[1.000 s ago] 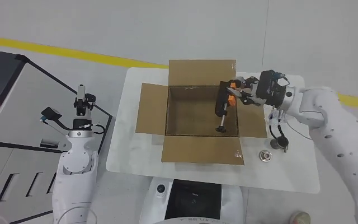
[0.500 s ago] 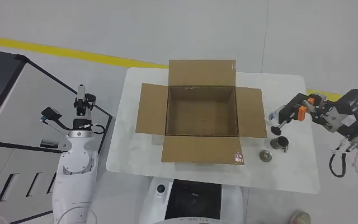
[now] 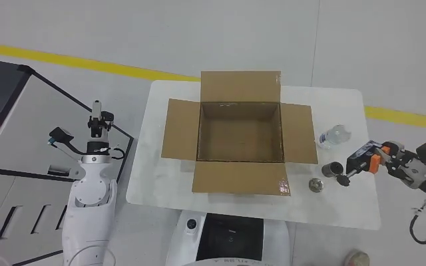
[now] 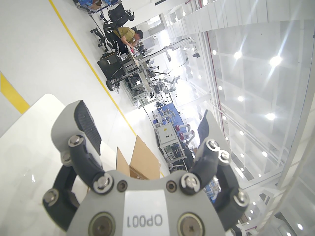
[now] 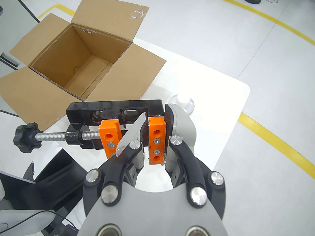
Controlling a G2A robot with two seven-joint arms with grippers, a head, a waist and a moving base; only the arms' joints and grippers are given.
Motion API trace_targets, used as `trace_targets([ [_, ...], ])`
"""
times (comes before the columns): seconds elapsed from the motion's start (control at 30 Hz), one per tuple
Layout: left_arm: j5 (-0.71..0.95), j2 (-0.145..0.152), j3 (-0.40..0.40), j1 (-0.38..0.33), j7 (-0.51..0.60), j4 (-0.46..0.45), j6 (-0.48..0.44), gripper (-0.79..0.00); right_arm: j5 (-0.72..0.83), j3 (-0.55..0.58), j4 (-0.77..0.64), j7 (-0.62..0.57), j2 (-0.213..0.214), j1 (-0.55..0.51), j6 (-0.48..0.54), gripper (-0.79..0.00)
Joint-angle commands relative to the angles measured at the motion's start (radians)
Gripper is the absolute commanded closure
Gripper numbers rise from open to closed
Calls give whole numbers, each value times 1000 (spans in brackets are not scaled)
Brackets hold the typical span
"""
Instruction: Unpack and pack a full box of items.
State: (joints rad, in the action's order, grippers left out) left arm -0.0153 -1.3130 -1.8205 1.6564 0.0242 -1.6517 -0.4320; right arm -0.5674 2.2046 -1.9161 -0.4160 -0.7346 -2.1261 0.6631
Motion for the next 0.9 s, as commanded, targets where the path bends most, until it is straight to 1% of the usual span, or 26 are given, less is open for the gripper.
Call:
trace_targets([
  [0.0, 0, 0, 0, 0, 0, 0, 0, -785, 0, 0, 0, 0, 0, 0, 0, 0],
  [0.1, 0, 0, 0, 0, 0, 0, 0, -785, -6, -3, 13, -1, -2, 0, -6, 0],
  [0.2, 0, 0, 0, 0, 0, 0, 0, -785, -25, 29, 56, -30, -5, -19, 23, 0],
  [0.33, 0, 0, 0, 0, 0, 0, 0, -785, -18, 100, 134, -103, -9, -55, 56, 0],
  [0.43, 0, 0, 0, 0, 0, 0, 0, -785, -17, 118, 156, -173, -11, -81, 54, 0],
  [0.5, 0, 0, 0, 0, 0, 0, 0, -785, -12, 110, 157, -206, -15, -102, 34, 0],
  [0.6, 0, 0, 0, 0, 0, 0, 0, -785, -9, 61, 164, -243, -21, -127, -5, 0],
  [0.7, 0, 0, 0, 0, 0, 0, 0, -785, 2, -5, 184, -263, -25, -113, -92, 0],
  [0.87, 0, 0, 0, 0, 0, 0, 0, -785, 0, -9, 185, -264, -25, -108, -98, 0],
])
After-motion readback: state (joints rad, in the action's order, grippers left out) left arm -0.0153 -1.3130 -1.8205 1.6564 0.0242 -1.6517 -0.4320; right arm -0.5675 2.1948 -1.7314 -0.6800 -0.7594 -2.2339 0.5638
